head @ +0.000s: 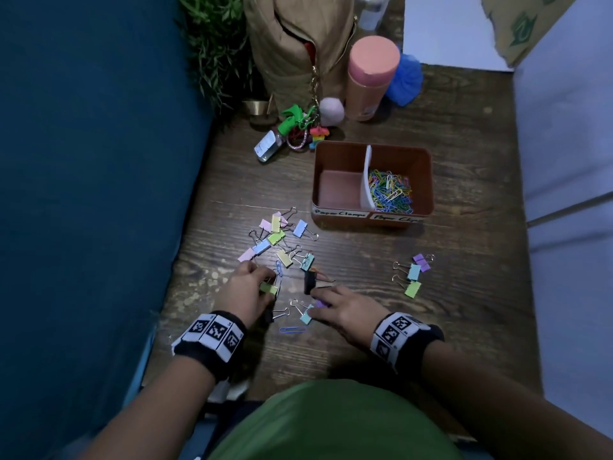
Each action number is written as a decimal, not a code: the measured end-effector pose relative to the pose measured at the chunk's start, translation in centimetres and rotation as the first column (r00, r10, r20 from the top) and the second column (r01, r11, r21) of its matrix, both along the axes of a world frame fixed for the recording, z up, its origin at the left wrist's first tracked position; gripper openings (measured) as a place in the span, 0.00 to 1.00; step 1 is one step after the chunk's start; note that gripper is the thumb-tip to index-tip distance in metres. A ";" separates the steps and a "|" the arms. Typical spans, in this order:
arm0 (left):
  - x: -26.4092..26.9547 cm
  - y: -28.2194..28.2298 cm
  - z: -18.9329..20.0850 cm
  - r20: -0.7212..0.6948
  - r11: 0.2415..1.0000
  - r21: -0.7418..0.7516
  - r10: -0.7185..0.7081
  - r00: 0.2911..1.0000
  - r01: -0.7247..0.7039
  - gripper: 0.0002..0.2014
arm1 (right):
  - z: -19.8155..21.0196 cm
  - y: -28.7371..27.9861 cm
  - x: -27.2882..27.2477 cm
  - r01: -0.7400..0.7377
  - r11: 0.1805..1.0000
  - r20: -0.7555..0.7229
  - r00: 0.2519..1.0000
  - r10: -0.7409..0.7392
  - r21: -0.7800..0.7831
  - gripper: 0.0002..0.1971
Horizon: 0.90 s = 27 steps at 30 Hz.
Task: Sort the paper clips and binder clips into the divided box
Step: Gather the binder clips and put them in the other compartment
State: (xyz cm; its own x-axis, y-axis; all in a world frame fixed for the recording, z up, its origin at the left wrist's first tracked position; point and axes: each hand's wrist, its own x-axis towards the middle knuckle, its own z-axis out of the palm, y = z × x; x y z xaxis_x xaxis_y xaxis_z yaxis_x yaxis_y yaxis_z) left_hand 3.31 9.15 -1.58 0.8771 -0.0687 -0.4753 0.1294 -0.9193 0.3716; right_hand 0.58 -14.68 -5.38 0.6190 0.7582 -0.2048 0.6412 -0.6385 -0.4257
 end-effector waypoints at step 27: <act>-1.9 -2.7 -1.2 0.078 0.968 -0.131 -0.203 0.976 0.212 0.14 | 2.7 -2.1 -1.1 0.414 0.909 0.147 0.903 -0.404 -0.048 0.21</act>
